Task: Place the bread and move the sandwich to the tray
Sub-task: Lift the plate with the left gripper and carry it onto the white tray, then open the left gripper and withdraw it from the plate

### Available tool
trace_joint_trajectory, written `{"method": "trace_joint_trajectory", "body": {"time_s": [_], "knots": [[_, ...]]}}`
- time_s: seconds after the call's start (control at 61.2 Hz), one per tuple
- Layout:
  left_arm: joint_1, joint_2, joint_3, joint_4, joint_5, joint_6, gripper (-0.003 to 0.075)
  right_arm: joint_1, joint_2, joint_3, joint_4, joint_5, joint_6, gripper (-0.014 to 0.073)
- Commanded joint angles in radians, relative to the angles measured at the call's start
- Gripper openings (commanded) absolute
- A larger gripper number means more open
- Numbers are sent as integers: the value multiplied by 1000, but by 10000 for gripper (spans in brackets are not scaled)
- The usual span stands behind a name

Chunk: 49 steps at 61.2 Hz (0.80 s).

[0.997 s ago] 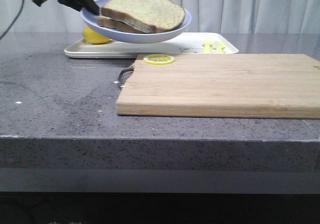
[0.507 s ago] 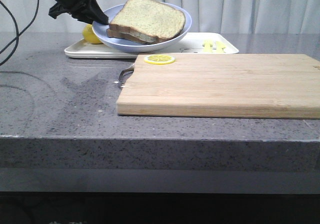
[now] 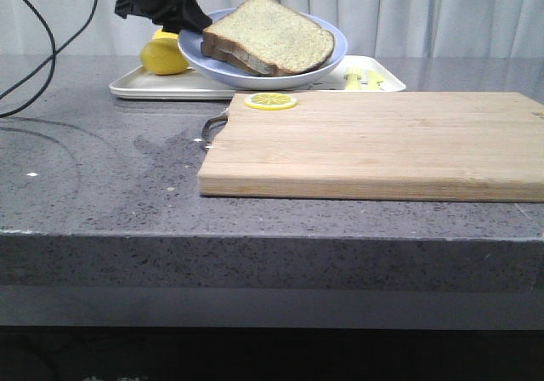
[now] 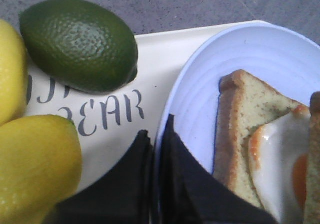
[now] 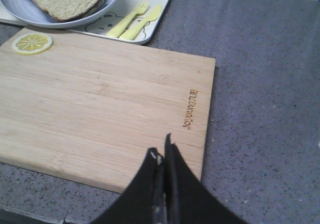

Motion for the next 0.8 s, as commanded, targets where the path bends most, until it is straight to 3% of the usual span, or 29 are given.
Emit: {"method": "trace_joint_trajectory", "body": {"time_s": [0.0, 0.212, 0.458, 0.572, 0.784], "knots": [[-5, -53, -27, -24, -94, 16, -15, 0, 4, -28, 10, -82, -3, -110], [-5, -21, -27, -8, -136, 17, 9, 0, 4, -28, 11, -83, -3, -110], [1, -21, -27, -3, -160, 17, 240, 0, 4, -28, 11, -87, -3, -110], [1, -23, -27, -3, -146, 17, 299, 0, 4, -28, 11, -89, -3, -110], [8, -43, -106, -9, -119, 12, 308, 0, 4, -28, 11, -89, -3, -110]]}}
